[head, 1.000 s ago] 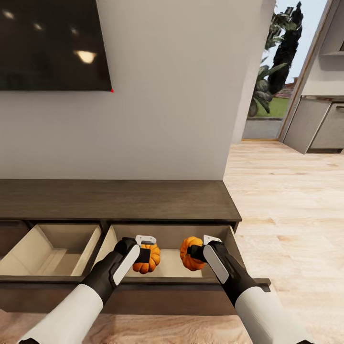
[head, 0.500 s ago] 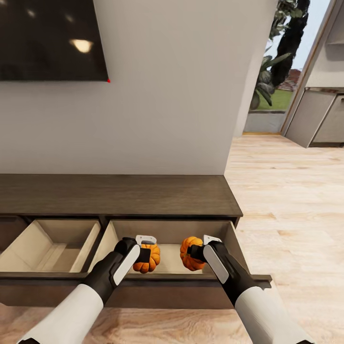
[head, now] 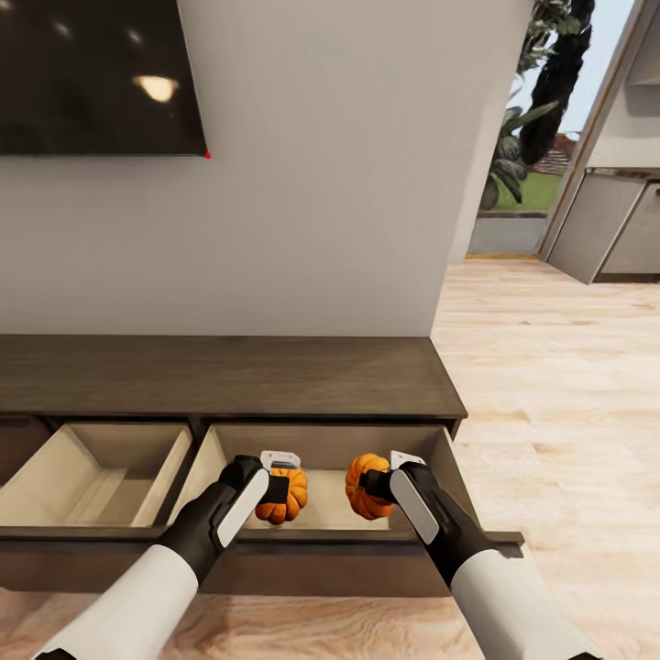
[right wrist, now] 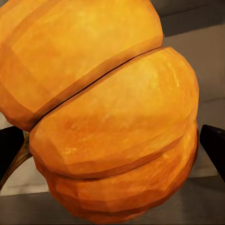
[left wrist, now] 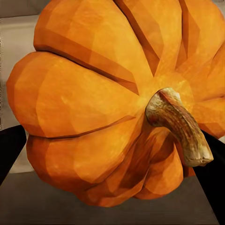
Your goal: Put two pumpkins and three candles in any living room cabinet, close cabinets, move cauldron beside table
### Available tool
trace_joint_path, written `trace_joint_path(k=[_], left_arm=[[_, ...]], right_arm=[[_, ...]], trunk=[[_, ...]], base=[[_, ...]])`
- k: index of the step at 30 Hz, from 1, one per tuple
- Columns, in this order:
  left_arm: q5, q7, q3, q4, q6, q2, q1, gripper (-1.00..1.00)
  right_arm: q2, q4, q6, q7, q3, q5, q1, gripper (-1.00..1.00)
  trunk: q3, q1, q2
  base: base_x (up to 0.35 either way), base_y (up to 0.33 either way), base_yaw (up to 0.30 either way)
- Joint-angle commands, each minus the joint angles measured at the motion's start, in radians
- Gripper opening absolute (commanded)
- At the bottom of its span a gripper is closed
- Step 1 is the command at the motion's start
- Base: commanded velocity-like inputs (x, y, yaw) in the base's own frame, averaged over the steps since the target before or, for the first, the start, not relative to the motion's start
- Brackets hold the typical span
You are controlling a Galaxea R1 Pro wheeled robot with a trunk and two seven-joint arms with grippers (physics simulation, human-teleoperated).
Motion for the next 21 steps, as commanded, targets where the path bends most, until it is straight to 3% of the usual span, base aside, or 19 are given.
trace_joint_path(k=[1,21], left_arm=[[0.009,0.011,-0.002,-0.001,0.002,0.0,-0.001,-1.0],[0.007,0.021,-0.004,0.001,0.012,-0.012,-0.002,-1.0]], right_arm=[[0.0,-0.001,0.001,-0.011,0.003,-0.01,-0.001,-1.0],[0.0,-0.001,0.013,-0.012,0.003,-0.009,-0.002,-1.0]], trunk=[[-0.001,0.0,0.0],[-0.001,0.0,0.0]], base=[[0.144,0.0,0.0],[0.106,0.0,0.0]])
